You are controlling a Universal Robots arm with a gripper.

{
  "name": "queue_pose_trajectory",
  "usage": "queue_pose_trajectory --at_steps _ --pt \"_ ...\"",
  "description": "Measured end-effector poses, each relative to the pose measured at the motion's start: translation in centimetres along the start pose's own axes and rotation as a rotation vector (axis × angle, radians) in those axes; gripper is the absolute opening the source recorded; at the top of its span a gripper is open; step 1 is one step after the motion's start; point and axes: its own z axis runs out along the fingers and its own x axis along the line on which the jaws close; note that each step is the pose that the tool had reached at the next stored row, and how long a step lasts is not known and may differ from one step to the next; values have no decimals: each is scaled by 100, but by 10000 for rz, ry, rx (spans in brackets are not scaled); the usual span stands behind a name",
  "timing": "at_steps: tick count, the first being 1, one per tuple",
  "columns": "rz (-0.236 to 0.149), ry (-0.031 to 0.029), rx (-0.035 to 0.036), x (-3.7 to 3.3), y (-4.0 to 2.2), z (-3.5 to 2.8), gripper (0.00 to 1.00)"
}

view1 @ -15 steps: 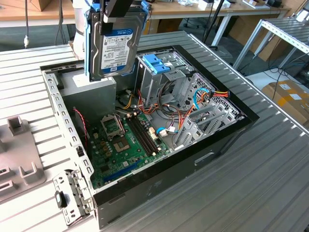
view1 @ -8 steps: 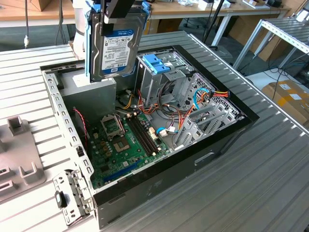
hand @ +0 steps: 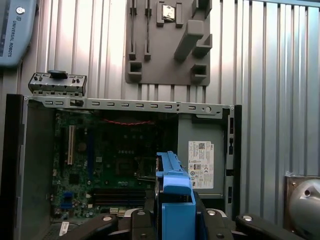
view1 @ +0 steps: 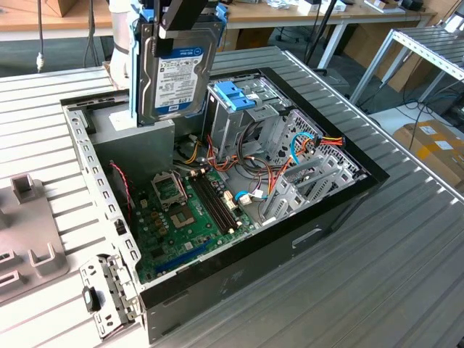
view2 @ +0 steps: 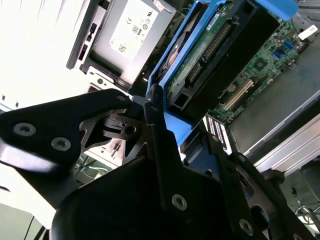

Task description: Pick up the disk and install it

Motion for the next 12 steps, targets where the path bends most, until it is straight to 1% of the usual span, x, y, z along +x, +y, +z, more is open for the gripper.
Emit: queue_pose_trajectory --at_steps 2,3,12 --pt "0 0 1 44 1 -3 37" --pt "0 0 0 82 3 -6 37" --pt "0 0 0 141 5 -11 37"
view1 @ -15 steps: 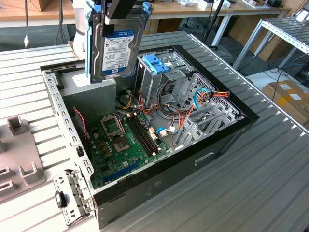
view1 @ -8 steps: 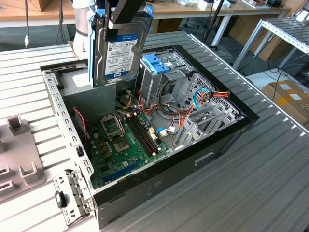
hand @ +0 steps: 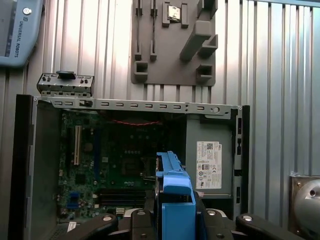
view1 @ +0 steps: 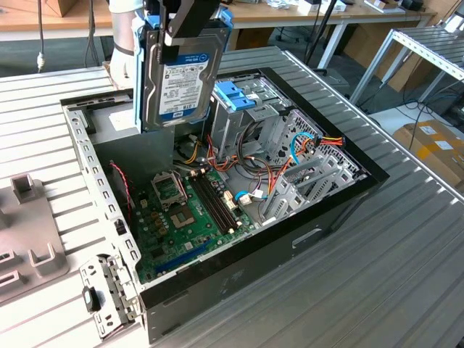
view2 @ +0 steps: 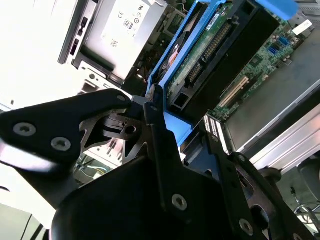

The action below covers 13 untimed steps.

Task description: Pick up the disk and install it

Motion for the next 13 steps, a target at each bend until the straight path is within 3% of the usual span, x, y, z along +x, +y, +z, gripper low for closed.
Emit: queue_pose_trajectory --at_steps 13 --pt "1 0 0 89 3 -7 37"
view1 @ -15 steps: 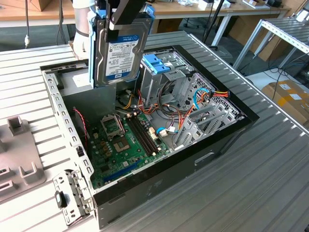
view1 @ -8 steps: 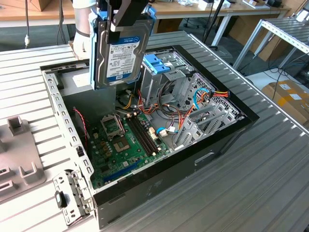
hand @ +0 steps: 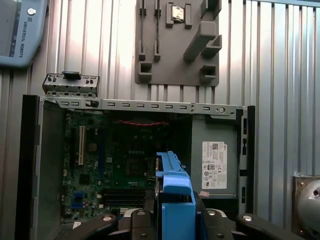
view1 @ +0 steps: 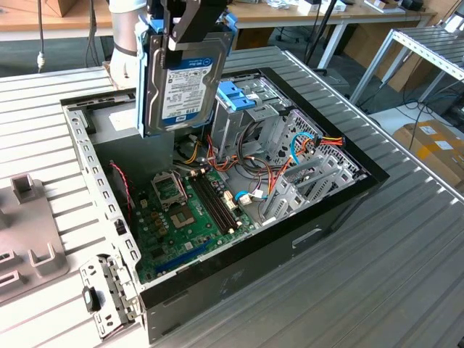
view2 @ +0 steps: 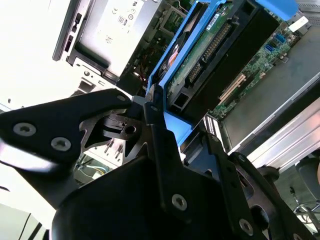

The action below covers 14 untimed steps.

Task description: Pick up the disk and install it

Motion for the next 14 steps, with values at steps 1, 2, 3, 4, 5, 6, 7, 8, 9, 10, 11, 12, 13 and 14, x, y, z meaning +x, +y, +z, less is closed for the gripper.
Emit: queue_pose_trajectory --at_steps 1,2,3,4,5,6,7,8,9,10,11,12,13,14 --pt "-1 0 0 9 0 0 37" --pt "-1 0 0 16 0 -1 37" --pt "0 0 0 27 1 -2 37" --pt "-1 0 0 35 1 -3 37" --pt "0 0 0 51 2 -4 37" --pt "0 0 0 57 2 -4 37" --pt "-1 0 0 63 2 -5 37" --pt "0 1 0 69 2 -6 37" --pt "0 1 0 73 2 -6 37" --pt "-1 0 0 80 3 -6 37" --pt "0 0 0 85 3 -6 37" --pt "0 0 0 89 3 -7 37" --pt "0 0 0 94 3 -7 37" --pt "-1 0 0 99 3 -8 37"
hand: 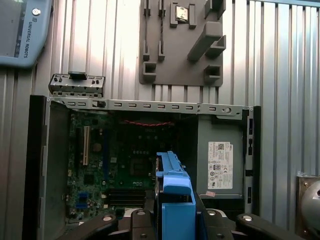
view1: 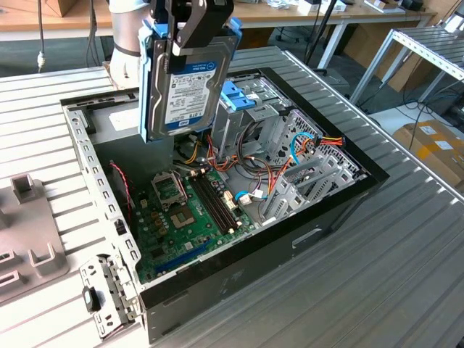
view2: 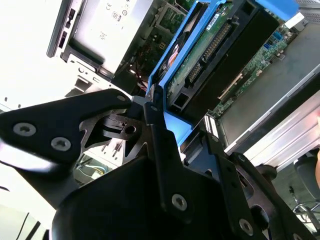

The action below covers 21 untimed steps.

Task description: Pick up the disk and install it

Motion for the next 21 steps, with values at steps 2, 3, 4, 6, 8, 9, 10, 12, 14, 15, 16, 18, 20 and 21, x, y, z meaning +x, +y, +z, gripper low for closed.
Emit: queue_pose_trajectory --at_steps 2,3,4,6,8,9,10,12,14,15,16,18,20,21 --pt "0 0 0 10 1 -1 37" --pt "1 0 0 15 1 -1 37" --pt "1 0 0 20 1 -1 37" --pt "0 0 0 33 1 -3 37" --pt "0 0 0 42 2 -3 37" --pt "0 -1 1 48 2 -3 37" --pt "0 0 0 53 2 -4 37" --pt "0 0 -1 66 2 -5 37" --pt "0 -1 0 79 3 -6 37" --pt "0 0 0 86 3 -7 37" --pt "1 0 0 94 4 -7 37" --pt "0 1 -1 114 4 -9 37" --pt "0 0 0 131 5 -10 37" --pt "0 0 0 139 5 -10 37"
